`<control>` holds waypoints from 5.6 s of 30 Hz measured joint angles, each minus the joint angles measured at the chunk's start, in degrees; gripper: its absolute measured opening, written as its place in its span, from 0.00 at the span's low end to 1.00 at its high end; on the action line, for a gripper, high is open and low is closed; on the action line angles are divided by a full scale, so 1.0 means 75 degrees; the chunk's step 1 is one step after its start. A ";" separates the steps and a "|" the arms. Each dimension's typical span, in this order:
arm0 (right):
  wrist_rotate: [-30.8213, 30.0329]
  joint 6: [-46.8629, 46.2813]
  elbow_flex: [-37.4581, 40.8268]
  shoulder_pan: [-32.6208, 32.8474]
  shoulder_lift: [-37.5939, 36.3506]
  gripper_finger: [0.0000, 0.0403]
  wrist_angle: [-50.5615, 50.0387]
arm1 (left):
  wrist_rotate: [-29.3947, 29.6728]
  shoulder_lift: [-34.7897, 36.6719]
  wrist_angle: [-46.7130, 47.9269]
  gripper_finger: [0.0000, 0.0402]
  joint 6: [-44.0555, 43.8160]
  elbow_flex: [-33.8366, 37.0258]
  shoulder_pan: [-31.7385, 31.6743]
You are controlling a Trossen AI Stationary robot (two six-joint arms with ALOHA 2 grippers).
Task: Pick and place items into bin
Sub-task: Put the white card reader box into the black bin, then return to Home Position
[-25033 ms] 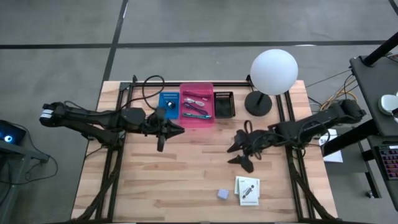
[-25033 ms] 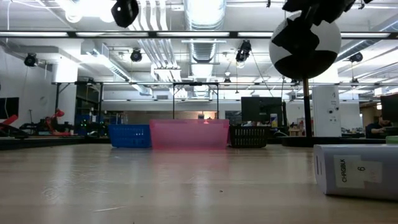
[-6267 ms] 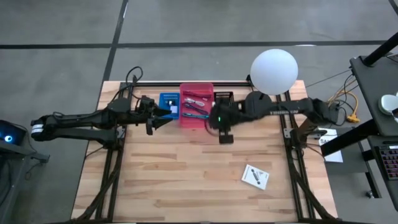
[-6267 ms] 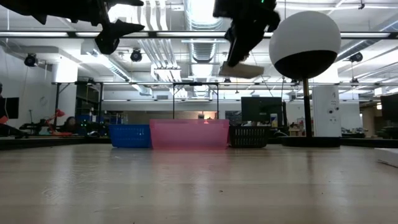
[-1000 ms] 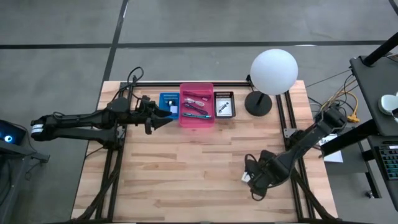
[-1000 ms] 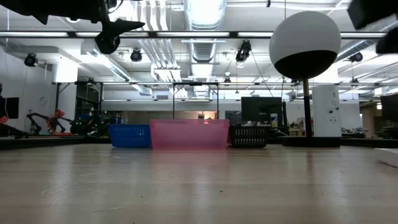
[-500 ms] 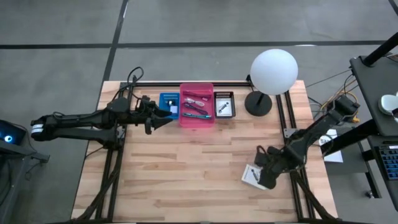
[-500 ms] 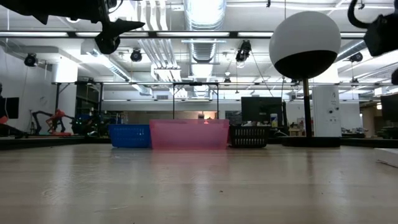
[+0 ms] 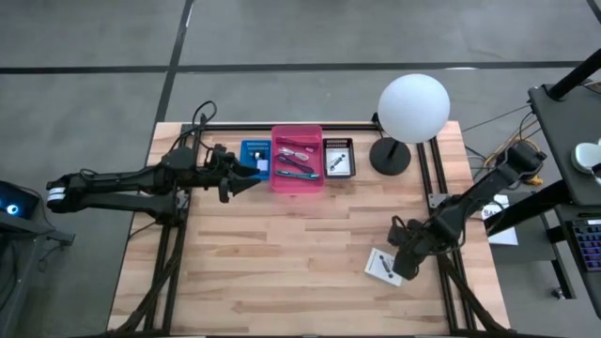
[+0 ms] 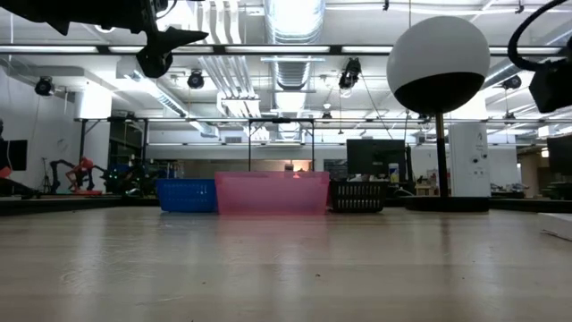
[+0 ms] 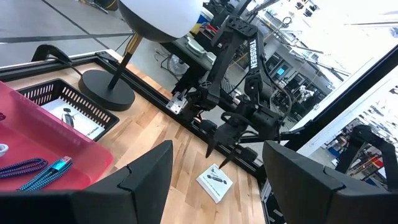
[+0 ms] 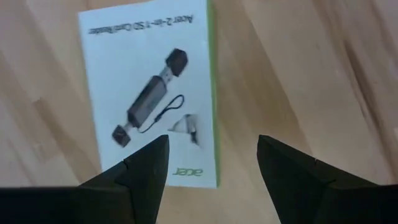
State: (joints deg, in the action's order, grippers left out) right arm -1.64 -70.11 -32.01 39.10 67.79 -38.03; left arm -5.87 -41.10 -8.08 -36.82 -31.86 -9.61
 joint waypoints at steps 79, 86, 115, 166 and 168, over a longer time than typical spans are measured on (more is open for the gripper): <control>-0.3977 -0.0976 -0.0014 -0.3277 -0.0024 0.02 0.3596 | 0.0003 -0.0003 -0.0004 0.58 0.0026 0.0000 0.0000; -0.4029 -0.0934 -0.0014 -0.5067 0.0058 0.02 0.4403 | 0.0003 -0.0003 -0.0006 0.58 0.0026 0.0000 0.0000; -0.4654 -0.0017 -0.3503 -0.6573 0.3467 0.02 0.1233 | 0.0003 0.0138 -0.0076 0.58 0.0003 0.0009 -0.0003; -0.3839 0.1324 -0.4058 -0.7130 0.4077 0.21 0.1180 | 0.0002 0.0373 -0.0058 0.58 0.0003 0.0006 -0.0003; -0.3737 0.2037 -0.4059 -0.6882 0.3983 0.22 0.1703 | 0.0003 0.0373 -0.0061 0.58 -0.0008 0.0006 0.0000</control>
State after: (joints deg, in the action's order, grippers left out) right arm -29.67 -54.83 -62.46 -12.51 97.67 -25.26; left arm -5.85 -38.30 -8.53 -36.88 -31.81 -9.61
